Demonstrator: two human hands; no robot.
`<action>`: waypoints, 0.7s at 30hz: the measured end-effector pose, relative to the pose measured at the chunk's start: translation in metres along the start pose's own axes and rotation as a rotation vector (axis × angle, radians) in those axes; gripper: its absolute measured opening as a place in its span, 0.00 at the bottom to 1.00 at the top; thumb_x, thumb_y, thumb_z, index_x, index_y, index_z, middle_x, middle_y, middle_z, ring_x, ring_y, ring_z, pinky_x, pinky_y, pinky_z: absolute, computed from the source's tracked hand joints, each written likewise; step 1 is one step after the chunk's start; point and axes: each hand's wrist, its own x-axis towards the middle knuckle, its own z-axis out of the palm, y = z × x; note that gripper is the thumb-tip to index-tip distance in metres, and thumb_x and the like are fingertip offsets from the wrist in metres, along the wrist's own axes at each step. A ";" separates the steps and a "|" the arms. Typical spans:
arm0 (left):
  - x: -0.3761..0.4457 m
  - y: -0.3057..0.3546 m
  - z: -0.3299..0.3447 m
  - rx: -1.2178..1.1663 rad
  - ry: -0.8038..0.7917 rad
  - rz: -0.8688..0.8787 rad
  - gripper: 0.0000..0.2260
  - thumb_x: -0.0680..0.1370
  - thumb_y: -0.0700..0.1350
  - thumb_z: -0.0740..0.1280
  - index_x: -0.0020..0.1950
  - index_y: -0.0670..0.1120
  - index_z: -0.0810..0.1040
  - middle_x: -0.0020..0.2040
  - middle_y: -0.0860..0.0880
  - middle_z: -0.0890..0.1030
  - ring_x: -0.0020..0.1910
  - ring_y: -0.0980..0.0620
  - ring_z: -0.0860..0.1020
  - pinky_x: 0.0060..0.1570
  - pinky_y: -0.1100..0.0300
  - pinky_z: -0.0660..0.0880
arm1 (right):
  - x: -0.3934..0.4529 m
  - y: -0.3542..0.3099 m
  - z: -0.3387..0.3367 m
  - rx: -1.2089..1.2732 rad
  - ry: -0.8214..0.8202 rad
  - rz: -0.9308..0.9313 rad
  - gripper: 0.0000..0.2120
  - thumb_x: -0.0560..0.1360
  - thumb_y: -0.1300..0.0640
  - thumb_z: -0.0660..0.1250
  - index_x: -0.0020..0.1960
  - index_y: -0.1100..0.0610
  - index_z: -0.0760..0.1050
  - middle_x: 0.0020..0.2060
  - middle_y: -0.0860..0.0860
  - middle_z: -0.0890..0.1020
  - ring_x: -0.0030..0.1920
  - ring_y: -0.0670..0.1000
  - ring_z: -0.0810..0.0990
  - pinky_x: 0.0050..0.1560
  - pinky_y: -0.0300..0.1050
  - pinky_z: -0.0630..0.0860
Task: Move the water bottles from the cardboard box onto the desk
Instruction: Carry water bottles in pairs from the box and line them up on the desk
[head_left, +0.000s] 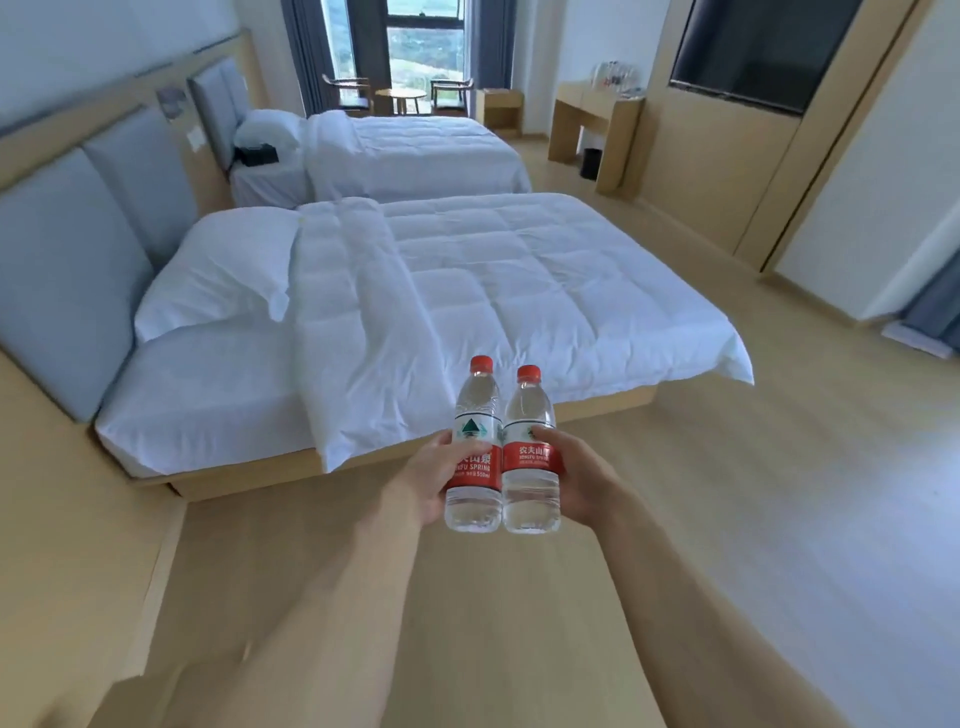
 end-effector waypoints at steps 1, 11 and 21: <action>0.012 -0.001 0.017 0.010 -0.005 0.000 0.21 0.73 0.37 0.74 0.64 0.42 0.74 0.50 0.37 0.85 0.46 0.39 0.85 0.44 0.43 0.82 | -0.003 -0.012 -0.015 0.006 0.009 -0.016 0.22 0.80 0.54 0.64 0.70 0.65 0.71 0.65 0.65 0.78 0.64 0.64 0.78 0.69 0.62 0.71; 0.122 -0.011 0.188 0.109 -0.068 0.021 0.24 0.74 0.37 0.74 0.68 0.44 0.72 0.56 0.36 0.83 0.48 0.39 0.84 0.46 0.42 0.82 | -0.023 -0.123 -0.173 0.045 0.127 -0.113 0.23 0.79 0.52 0.67 0.69 0.64 0.72 0.55 0.61 0.82 0.53 0.60 0.83 0.59 0.58 0.78; 0.216 -0.028 0.322 0.134 -0.345 -0.100 0.20 0.70 0.43 0.74 0.61 0.42 0.77 0.46 0.39 0.86 0.42 0.41 0.86 0.40 0.46 0.82 | -0.040 -0.190 -0.298 0.188 0.295 -0.202 0.26 0.78 0.50 0.69 0.70 0.64 0.72 0.62 0.63 0.81 0.57 0.62 0.83 0.54 0.57 0.81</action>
